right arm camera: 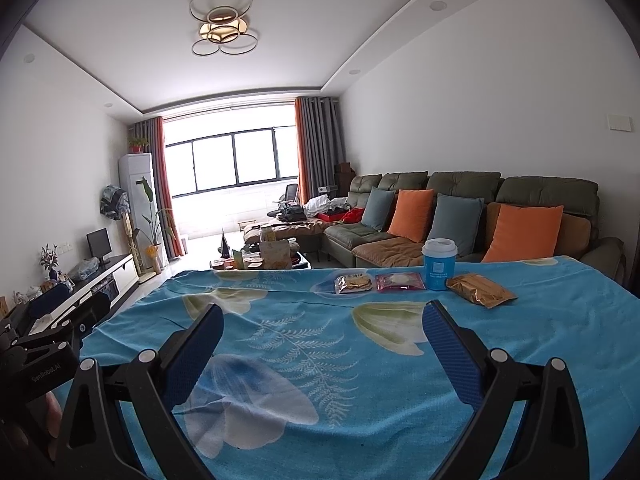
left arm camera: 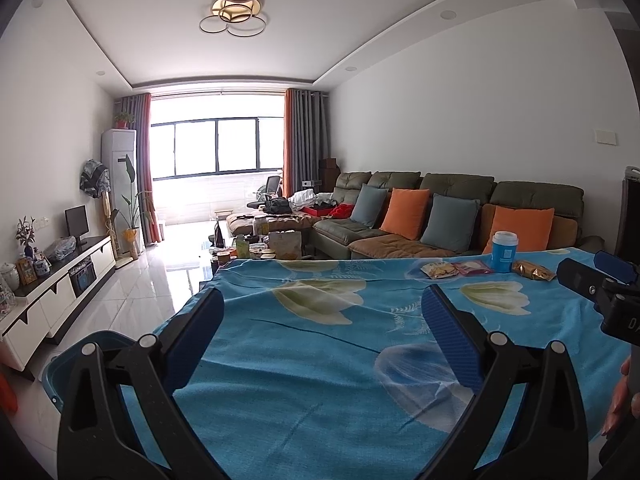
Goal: Collect trash
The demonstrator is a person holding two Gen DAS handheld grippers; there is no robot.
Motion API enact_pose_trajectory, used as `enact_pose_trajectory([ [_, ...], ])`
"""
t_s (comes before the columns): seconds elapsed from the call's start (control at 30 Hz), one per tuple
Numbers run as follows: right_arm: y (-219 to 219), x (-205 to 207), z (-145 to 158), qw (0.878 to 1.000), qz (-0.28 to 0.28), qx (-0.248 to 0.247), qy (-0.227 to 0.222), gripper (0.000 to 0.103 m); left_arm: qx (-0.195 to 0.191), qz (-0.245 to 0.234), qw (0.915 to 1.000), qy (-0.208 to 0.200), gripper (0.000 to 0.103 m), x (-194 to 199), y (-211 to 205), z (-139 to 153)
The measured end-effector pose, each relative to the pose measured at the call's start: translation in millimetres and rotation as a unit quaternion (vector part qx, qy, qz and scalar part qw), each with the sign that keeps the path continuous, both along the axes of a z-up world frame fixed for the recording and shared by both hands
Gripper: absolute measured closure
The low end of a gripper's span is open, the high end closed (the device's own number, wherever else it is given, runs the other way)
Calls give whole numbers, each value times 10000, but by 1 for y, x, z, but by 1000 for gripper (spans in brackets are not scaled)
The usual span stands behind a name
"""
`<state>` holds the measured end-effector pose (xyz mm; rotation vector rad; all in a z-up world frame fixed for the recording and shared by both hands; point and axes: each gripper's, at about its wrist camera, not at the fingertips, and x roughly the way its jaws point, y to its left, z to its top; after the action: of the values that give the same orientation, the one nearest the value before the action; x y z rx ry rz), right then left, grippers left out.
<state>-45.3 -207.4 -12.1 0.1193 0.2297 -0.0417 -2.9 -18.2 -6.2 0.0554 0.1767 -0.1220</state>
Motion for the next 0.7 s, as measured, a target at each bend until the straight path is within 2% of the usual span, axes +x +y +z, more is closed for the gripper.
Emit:
enact_pose_trajectory([
  [0.7,2,0,3,9999,-48,-14,-103,7,-3,72,9999,-86,6,-2,0,2],
])
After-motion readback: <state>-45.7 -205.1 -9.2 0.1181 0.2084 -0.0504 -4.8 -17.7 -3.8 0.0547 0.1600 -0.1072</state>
